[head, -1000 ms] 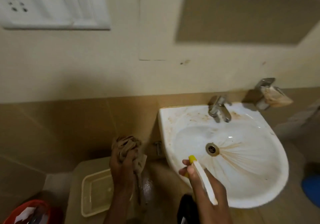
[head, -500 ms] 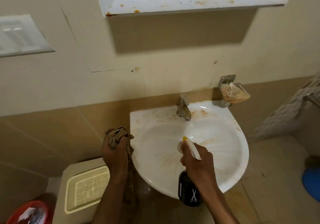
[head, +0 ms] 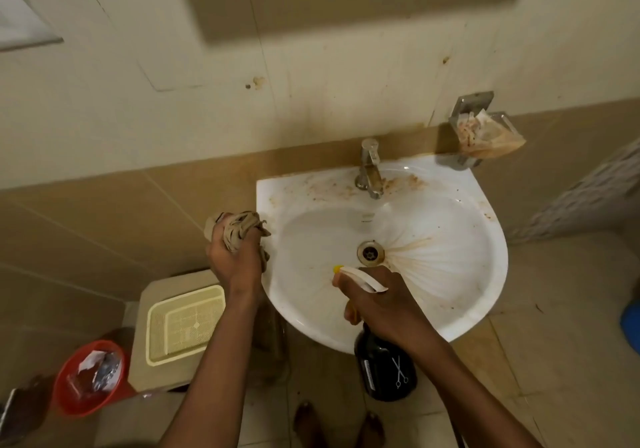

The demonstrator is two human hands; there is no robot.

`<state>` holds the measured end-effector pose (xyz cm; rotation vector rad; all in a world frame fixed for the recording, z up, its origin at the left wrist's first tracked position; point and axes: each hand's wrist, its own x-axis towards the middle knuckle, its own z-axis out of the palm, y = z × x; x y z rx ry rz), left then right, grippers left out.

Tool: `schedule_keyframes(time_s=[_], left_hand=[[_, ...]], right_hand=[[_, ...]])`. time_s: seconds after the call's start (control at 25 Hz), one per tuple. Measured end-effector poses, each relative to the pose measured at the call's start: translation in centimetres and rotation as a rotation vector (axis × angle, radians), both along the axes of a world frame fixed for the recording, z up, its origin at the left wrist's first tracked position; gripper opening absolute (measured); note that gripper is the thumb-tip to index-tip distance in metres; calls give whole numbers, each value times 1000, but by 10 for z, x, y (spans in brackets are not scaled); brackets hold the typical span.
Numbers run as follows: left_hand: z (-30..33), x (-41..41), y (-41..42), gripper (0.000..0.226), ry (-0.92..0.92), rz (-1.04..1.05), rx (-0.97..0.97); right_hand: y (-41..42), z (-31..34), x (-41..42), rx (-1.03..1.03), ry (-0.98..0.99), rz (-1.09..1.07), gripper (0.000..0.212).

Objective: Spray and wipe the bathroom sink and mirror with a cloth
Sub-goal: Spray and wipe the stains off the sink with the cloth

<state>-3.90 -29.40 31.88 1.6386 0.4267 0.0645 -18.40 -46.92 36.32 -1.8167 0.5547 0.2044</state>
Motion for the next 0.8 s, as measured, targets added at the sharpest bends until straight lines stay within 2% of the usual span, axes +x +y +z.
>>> schedule_keyframes(time_s=[0.12, 0.32, 0.48, 0.64, 0.72, 0.8], left_hand=[[-11, 4, 0, 51, 24, -15, 44], [-43, 20, -1, 44, 24, -82, 181], [-63, 39, -7, 37, -37, -176, 249], [-77, 61, -15, 43, -5, -167, 273], [-88, 75, -18, 55, -1, -179, 276], [-91, 87, -22, 60, -4, -193, 297]], right_hand=[[-2, -6, -16, 2, 81, 40, 36], [-13, -12, -50, -25, 164, -52, 29], [-27, -4, -72, -115, 207, -255, 25], [-36, 0, -84, -166, 220, -450, 29], [-40, 4, -81, -243, 126, -517, 31], [-46, 12, -71, -301, 46, -492, 36]])
